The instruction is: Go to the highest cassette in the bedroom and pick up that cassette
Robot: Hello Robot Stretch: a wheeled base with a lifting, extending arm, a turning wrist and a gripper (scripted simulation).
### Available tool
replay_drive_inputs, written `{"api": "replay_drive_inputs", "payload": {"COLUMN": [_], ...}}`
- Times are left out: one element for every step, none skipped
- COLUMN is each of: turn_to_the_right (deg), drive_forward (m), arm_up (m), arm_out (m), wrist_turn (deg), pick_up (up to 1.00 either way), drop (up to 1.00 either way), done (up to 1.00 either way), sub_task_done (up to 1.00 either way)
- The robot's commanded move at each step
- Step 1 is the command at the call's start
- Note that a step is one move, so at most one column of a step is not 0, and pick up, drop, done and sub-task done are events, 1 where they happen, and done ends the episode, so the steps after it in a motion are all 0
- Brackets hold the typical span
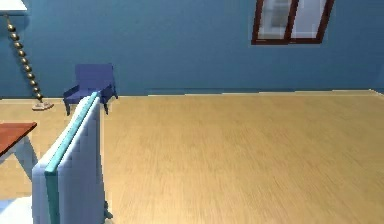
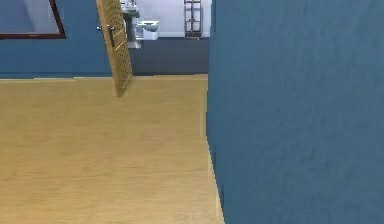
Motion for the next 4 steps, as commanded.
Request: {"api": "replay_drive_inputs", "payload": {"turn_to_the_right": [0.0,3.0,0.0,27.0], "drive_forward": [0.15,0.0,0.95,0.0], "arm_up": [0.0,0.0,0.0,0.0], "arm_out": [0.0,0.0,0.0,0.0], "wrist_turn": [0.0,0.0,0.0,0.0], "pick_up": [0.0,0.0,0.0,0.0], "drop": [0.0,0.0,0.0,0.0], "done": [0.0,0.0,0.0,0.0], "sub_task_done": [0.0,0.0,0.0,0.0]}}
